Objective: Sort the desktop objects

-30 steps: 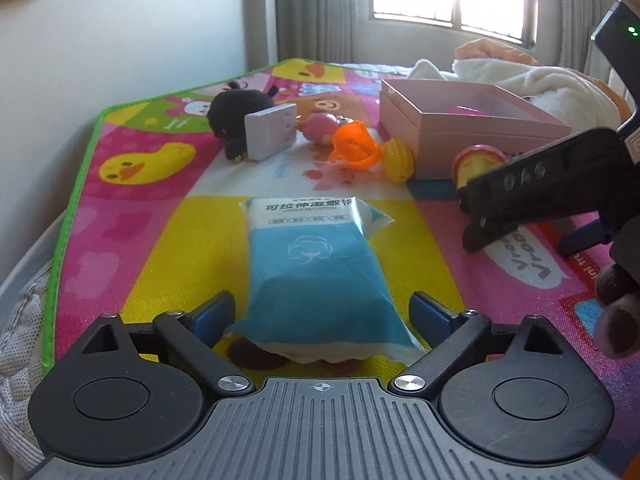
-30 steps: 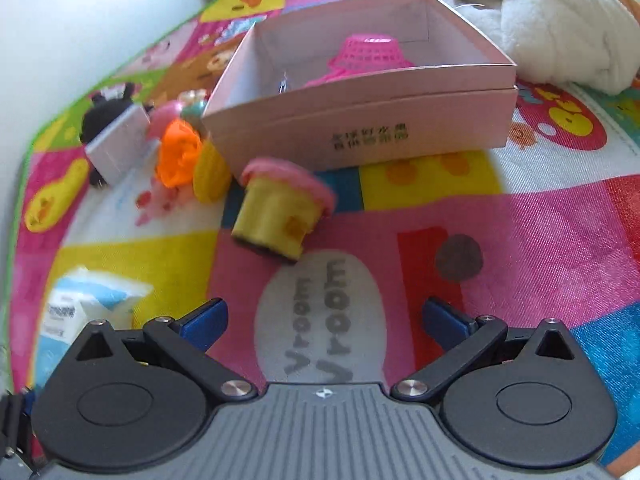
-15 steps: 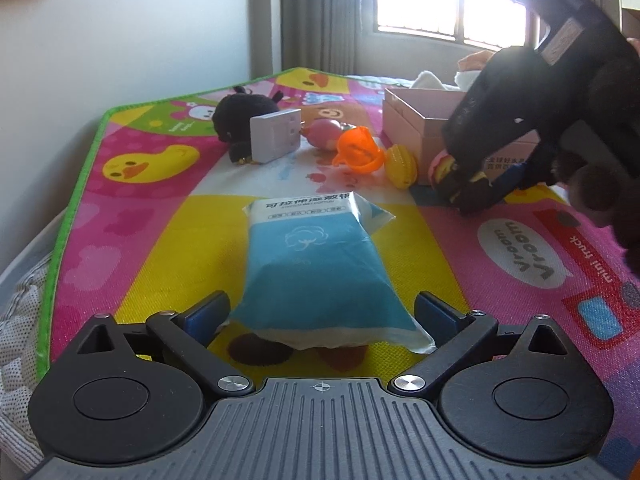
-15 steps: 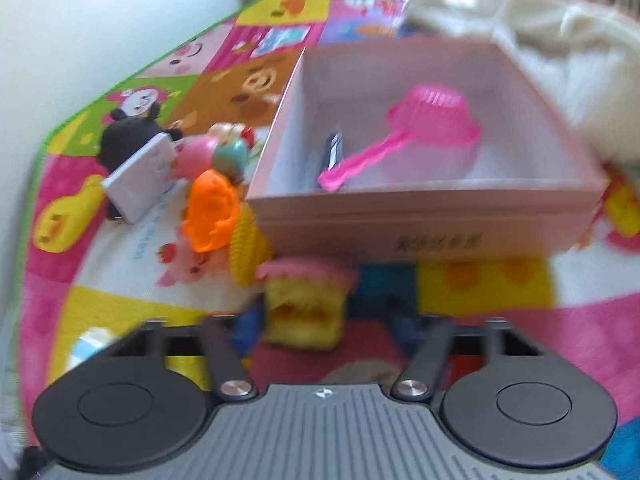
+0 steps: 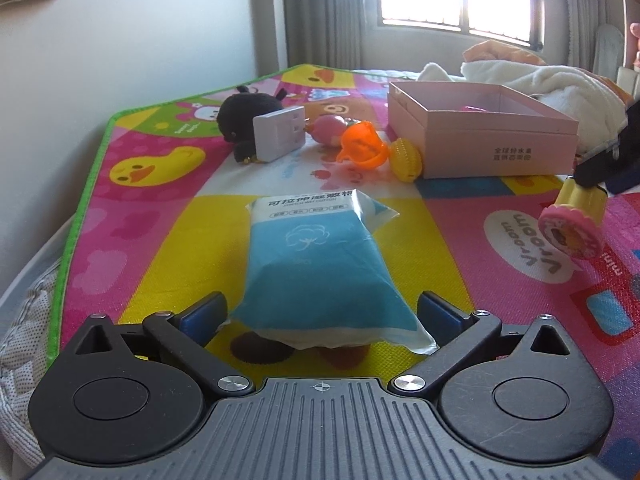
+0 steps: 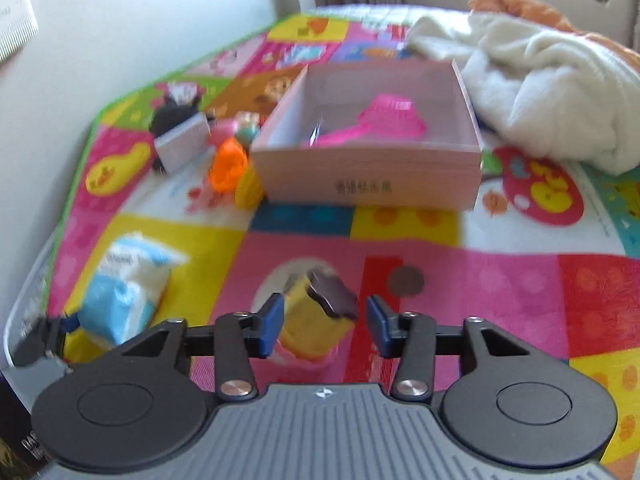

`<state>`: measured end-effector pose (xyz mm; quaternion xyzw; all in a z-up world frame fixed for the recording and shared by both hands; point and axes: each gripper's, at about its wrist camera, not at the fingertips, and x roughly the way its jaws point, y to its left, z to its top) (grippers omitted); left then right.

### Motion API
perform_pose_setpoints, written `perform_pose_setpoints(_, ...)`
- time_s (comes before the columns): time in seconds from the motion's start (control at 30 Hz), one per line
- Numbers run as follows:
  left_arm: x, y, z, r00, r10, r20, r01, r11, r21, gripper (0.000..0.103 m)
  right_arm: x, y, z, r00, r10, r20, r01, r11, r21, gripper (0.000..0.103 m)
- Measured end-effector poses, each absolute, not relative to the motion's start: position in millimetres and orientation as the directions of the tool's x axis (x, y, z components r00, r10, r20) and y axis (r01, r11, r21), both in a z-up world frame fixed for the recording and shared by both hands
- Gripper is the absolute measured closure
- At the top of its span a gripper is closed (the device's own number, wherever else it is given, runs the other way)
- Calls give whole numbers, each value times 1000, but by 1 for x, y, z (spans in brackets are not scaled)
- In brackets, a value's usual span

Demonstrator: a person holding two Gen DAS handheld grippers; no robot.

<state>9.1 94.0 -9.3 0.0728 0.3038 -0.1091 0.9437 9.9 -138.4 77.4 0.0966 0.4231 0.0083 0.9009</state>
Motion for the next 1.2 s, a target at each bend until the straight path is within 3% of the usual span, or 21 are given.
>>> perform_pose_setpoints(0.03,9,93,-9,791,-155,-591,247,966,77,0,10,-141,79,656,103,-748,71,978,197,40)
perform_pose_setpoints(0.17,10,92,-5,779,-141,-610,238,968,80,0,11,-147,81,688,79,-721,109,972,210,33)
perform_pose_setpoints(0.47,39,60,22,746,-132,-653,255,962,97,0,18,-154,72,674,43,-738,155,968,198,25)
perform_pose_setpoints(0.53,46,47,24,727,-129,-675,284,951,124,5,24,-153,65,641,37,-767,157,971,178,25)
perform_pose_setpoints(0.6,47,36,23,708,-133,-694,329,931,157,34,26,-150,59,621,45,-783,143,975,170,25)
perform_pose_setpoints(0.7,37,29,16,668,-177,-723,398,906,146,42,24,-147,60,634,27,-773,135,980,145,24)
perform_pose_setpoints(0.83,12,23,18,621,-279,-732,509,854,107,40,22,-148,62,642,34,-766,138,978,159,20)
perform_pose_setpoints(0.9,4,24,19,600,-304,-740,534,841,88,30,21,-146,63,639,57,-767,117,978,171,18)
perform_pose_setpoints(1.1,8,45,16,614,-242,-751,459,884,91,10,19,-120,57,622,59,-781,27,995,97,18)
perform_pose_setpoints(1.2,13,57,18,635,-198,-747,416,902,115,7,18,-114,55,621,16,-784,34,998,47,18)
